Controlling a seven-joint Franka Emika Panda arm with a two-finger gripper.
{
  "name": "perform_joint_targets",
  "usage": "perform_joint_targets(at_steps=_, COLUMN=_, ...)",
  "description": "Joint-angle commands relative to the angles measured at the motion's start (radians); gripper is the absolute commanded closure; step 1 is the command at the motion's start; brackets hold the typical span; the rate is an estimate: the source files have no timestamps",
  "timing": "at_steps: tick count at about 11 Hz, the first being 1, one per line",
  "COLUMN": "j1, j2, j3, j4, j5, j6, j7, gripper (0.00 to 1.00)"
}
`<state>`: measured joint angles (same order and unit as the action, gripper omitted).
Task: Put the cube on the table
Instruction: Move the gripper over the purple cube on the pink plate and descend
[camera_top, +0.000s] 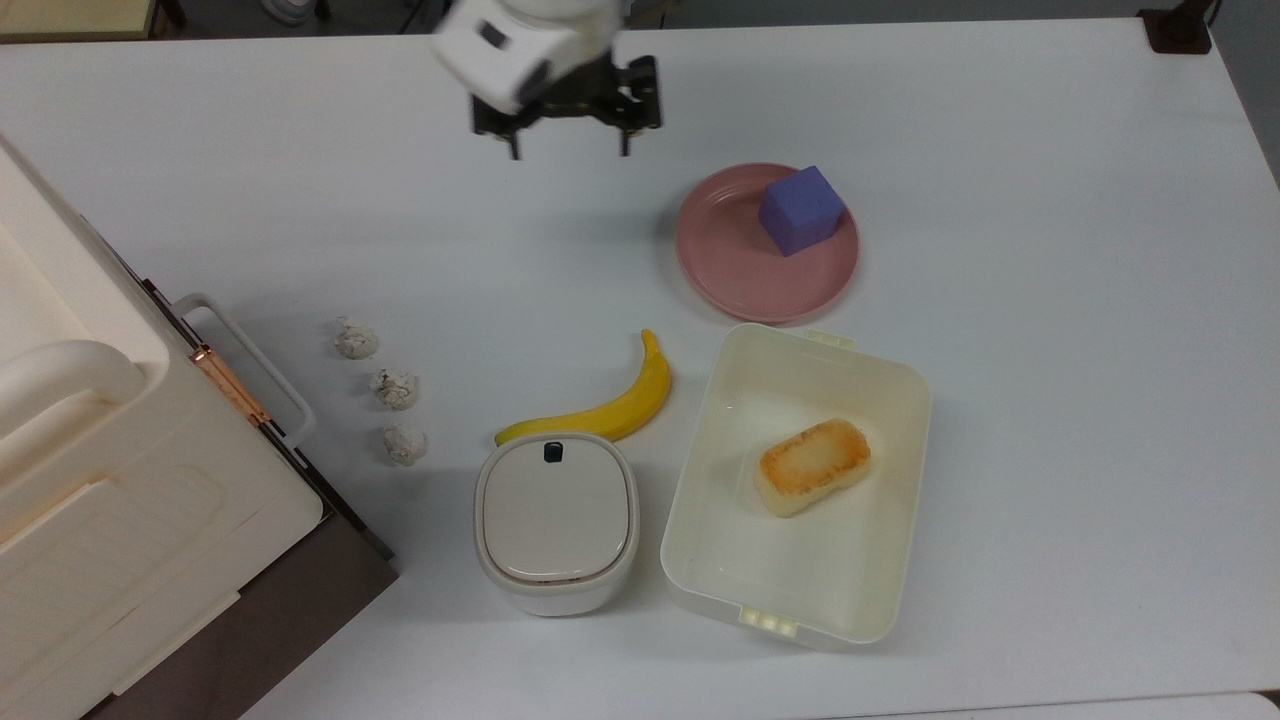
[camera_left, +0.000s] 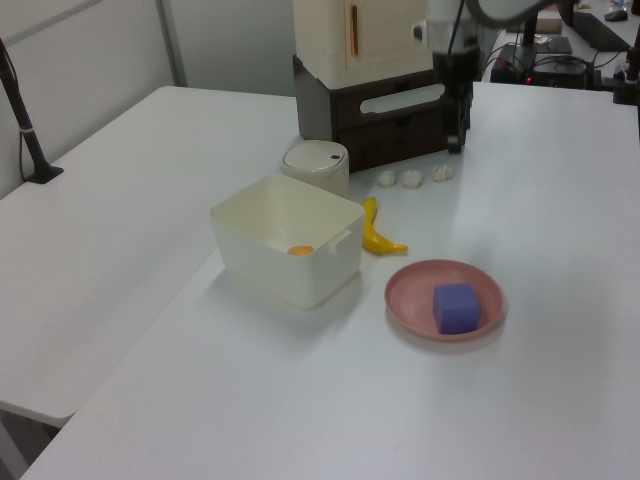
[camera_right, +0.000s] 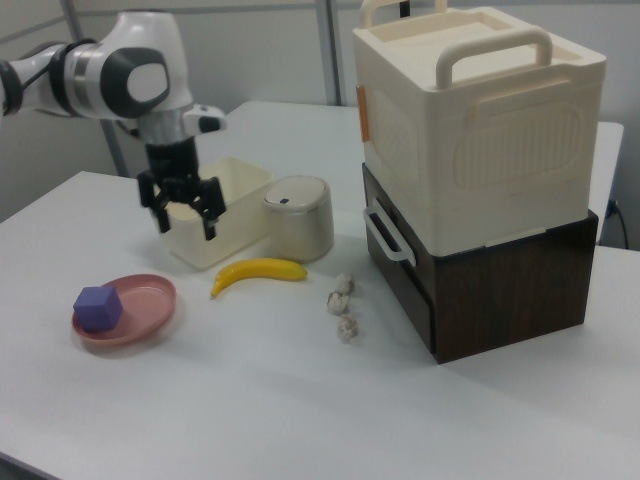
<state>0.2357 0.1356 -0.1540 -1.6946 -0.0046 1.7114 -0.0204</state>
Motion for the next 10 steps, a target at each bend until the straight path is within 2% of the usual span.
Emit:
perform_joint_targets(at_steps=1, j1=0.135, j2=-0.027, j3=-0.016, j4=-0.107, j5=0.026, j6=0.04, j7=-0.091, gripper=0.0)
perform_joint_targets(at_steps=4, j1=0.249, j2=-0.021, j3=-0.015, j4=-0.223, j5=0.035, j6=0.192, j7=-0.092, gripper=0.0)
perform_joint_targets(at_steps=6, j1=0.29, j2=-0.004, j3=0.005, j4=-0.244, j5=0.041, j6=0.221, j7=-0.09, gripper=0.0)
perform_joint_targets(at_steps=8, j1=0.301, j2=0.038, j3=0.056, j4=-0.241, j5=0.052, j6=0.273, j7=-0.069, gripper=0.0)
perform_joint_targets(at_steps=10, j1=0.335, j2=0.076, j3=0.065, j4=-0.235, j5=0.052, j6=0.28, j7=-0.032, gripper=0.0)
